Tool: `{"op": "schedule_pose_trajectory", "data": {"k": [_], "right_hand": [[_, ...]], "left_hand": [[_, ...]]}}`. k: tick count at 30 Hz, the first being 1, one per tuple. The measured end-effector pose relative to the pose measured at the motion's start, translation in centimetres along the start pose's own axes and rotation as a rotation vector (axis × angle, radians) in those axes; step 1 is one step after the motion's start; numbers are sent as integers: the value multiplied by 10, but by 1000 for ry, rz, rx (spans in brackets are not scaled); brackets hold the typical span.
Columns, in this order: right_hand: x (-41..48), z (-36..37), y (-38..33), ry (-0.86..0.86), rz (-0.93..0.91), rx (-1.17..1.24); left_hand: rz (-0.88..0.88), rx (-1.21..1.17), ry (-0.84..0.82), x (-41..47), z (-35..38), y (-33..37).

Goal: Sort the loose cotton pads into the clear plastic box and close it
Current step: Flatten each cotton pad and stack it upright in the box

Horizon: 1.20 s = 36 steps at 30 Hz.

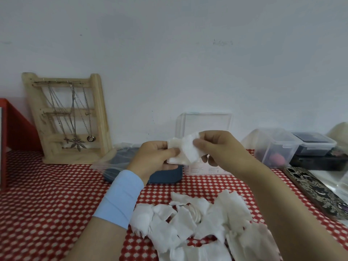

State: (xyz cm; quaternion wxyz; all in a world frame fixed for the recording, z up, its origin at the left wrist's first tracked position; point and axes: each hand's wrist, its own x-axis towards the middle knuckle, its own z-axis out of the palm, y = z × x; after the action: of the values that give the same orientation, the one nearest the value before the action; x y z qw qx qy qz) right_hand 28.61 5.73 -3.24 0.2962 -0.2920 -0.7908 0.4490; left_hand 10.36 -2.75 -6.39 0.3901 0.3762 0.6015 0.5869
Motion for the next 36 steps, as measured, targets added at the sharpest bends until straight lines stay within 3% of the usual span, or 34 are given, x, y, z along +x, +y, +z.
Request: {"op": "schedule_pose_trajectory", "data": {"k": [3, 7, 14, 19, 25, 29, 33, 36], "right_hand": [[4, 6, 6, 10, -45, -200], [9, 10, 13, 108, -59, -229], [8, 11, 13, 119, -57, -335], [8, 9, 12, 64, 35, -239], [9, 5, 11, 123, 47, -259], [6, -4, 5, 127, 146, -253], [5, 0, 2, 220, 172, 31], [5, 12, 3, 215, 198, 92]], "left_hand": [[-12, 6, -47, -2, 3, 3], [-14, 35, -56, -3, 3, 7], [-23, 23, -94, -5, 0, 8], [-18, 23, -120, -6, 0, 7], [-22, 25, -174, -6, 2, 4], [-56, -20, -107, -1, 1, -2], [-69, -20, -53, 0, 11, -4], [-62, -49, -50, 0, 21, -4]]}}
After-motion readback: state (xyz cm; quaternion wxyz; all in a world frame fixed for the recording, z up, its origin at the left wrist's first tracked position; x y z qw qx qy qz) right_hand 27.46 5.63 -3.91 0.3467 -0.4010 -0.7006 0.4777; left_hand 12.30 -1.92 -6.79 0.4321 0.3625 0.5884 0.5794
